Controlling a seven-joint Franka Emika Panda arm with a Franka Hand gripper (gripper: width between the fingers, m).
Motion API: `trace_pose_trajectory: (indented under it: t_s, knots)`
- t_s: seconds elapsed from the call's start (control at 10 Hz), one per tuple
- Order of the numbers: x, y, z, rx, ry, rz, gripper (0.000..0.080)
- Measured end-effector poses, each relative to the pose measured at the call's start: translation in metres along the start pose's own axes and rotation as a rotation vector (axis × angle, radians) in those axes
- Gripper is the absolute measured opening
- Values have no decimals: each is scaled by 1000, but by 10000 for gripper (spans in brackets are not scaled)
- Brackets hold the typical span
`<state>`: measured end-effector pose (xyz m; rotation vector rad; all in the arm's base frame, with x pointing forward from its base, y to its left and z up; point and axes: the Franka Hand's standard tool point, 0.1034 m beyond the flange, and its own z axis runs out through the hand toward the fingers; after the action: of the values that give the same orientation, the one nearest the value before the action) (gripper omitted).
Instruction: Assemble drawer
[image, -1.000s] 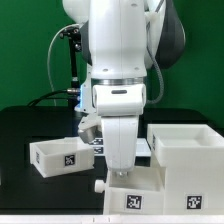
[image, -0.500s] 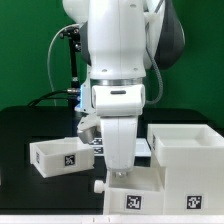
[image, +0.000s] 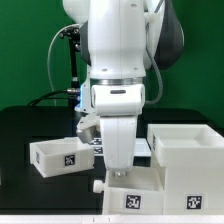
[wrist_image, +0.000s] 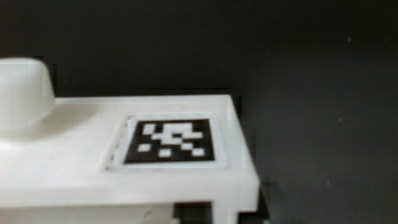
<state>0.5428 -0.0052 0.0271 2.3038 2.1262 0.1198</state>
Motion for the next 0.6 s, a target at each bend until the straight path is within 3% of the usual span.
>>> trace_pose_trajectory:
  t_s: [0.4, 0.6]
  knots:
    - [-17, -1, 0, -2, 0, 5, 38]
    - [-17, -2, 1, 0, -1, 7, 38]
